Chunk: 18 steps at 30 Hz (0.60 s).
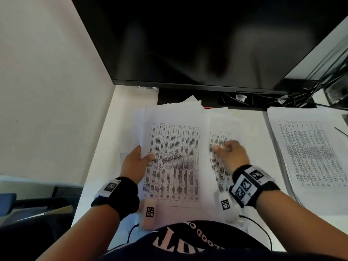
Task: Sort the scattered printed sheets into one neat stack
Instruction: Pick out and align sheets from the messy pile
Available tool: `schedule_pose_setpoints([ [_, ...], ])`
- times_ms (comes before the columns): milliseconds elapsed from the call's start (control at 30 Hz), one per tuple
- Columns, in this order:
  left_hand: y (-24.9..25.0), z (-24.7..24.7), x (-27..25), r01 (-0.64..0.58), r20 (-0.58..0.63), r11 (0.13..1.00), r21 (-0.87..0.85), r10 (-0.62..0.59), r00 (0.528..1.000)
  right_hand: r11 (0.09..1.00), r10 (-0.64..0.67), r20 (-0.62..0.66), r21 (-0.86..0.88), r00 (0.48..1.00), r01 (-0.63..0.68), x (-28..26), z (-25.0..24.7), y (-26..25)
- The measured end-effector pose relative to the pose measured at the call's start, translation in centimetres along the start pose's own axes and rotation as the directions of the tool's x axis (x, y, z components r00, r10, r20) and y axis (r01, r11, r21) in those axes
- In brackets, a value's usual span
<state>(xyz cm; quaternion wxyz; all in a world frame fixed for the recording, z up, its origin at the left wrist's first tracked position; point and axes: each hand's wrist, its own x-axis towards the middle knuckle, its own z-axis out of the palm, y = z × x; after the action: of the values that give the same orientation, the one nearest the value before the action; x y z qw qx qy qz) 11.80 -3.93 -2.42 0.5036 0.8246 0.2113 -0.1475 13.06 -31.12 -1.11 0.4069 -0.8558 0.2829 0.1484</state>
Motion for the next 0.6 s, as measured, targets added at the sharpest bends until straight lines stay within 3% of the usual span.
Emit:
schedule_pose_setpoints([
  [67, -0.2, -0.6, -0.6, -0.035, 0.027, 0.999, -0.019, 0.035, 0.999, 0.996, 0.03, -0.159, -0.075, 0.987, -0.042, 1.2, -1.7, 0.6],
  [100, -0.2, -0.7, -1.0, -0.047, 0.055, 0.998, -0.035, 0.049, 0.997, 0.991, 0.054, -0.18, -0.113, 0.982, -0.075, 1.7, -2.1, 0.9],
  [233, -0.2, -0.3, -2.4, -0.049, 0.156, 0.999, -0.018, 0.051, 0.986, 0.99, 0.119, -0.117, -0.057, 0.986, -0.126, 2.3, -2.8, 2.0],
  [333, 0.1, 0.5, -3.6, -0.023, 0.193, 1.0, -0.021, 0.027, 0.981, 0.966, 0.191, -0.12, -0.152, 0.974, -0.209, 2.9, -1.8, 1.3],
  [400, 0.3, 0.8, -4.1, -0.018, 0.212, 0.999, -0.046, 0.027, 0.977, 0.975, 0.155, -0.106, -0.146, 0.982, -0.17, 1.2, -1.0, 1.5],
  [467, 0.1, 1.0, -4.2, -0.009, 0.215, 0.998, -0.065, 0.022, 0.976, 0.954, 0.145, -0.075, -0.253, 0.987, -0.159, 1.4, -1.1, 2.7],
  [500, 0.1, 1.0, -4.2, -0.001, 0.205, 0.997, -0.083, 0.019, 0.979, 0.983, 0.051, -0.153, -0.168, 0.987, -0.077, 2.6, -1.3, 3.7],
  [533, 0.0, 1.0, -4.0, 0.006, 0.182, 0.994, -0.11, 0.014, 0.983, 0.973, 0.028, -0.268, -0.212, 0.963, -0.087, 2.5, -1.8, 3.5],
  [567, 0.0, 0.9, -3.9, 0.02, 0.155, 0.99, -0.14, 0.002, 0.988, 0.979, 0.087, -0.282, -0.155, 0.955, -0.134, 2.8, -2.1, 2.5],
  [600, -0.1, 0.8, -3.7, 0.018, 0.121, 0.985, -0.17, 0.003, 0.993, 0.995, 0.047, -0.28, -0.072, 0.959, -0.07, 2.9, -2.6, 2.0],
])
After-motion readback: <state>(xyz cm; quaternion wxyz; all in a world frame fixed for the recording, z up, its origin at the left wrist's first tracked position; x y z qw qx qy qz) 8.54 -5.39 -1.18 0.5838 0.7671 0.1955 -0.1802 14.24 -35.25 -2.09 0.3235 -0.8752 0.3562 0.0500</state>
